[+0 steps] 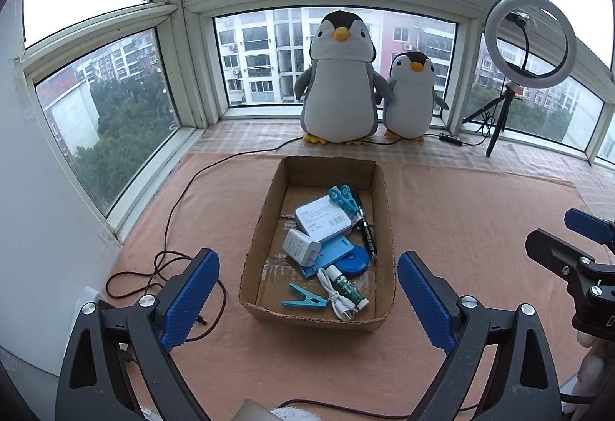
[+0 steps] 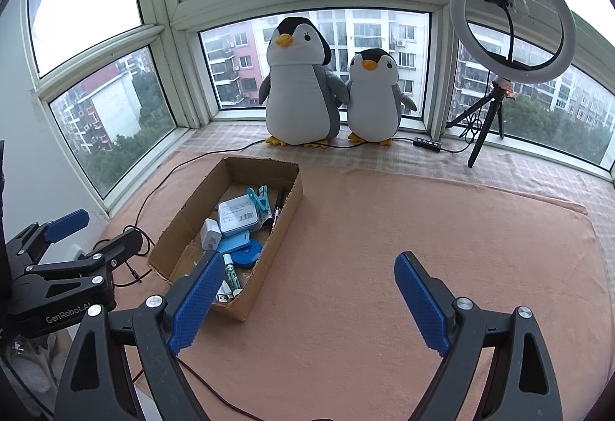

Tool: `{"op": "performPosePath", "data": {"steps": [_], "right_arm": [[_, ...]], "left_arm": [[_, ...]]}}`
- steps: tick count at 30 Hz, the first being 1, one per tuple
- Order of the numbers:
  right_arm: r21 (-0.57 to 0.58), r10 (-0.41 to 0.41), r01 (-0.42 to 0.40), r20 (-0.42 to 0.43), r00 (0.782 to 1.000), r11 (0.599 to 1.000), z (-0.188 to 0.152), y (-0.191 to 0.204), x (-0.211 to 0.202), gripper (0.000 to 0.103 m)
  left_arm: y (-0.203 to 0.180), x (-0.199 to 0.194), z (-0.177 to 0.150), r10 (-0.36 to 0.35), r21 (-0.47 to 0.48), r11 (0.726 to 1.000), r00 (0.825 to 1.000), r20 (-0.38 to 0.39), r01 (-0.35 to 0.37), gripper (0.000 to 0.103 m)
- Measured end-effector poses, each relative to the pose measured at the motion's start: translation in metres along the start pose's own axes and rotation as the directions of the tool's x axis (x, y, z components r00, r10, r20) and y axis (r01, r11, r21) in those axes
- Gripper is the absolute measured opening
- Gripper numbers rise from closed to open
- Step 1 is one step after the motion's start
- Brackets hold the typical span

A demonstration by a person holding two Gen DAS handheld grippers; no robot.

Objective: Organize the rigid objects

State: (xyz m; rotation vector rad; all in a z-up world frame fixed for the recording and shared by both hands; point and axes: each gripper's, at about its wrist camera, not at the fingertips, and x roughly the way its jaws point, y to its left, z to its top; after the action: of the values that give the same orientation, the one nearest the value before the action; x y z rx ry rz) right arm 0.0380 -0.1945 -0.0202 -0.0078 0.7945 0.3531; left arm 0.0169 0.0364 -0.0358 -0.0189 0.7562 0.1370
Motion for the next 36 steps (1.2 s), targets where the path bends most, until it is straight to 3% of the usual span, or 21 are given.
{"op": "performPosePath", "data": {"steps": [36], "right_arm": [[0.005, 0.008, -0.008, -0.012, 1.000, 1.000, -0.0016, 0.0037, 0.0042, 0.088]], "left_arm": [[-0.0005, 0.0008, -0.0008, -0.005, -0.005, 1.000, 1.000, -0.009, 0.005, 0.097]]}}
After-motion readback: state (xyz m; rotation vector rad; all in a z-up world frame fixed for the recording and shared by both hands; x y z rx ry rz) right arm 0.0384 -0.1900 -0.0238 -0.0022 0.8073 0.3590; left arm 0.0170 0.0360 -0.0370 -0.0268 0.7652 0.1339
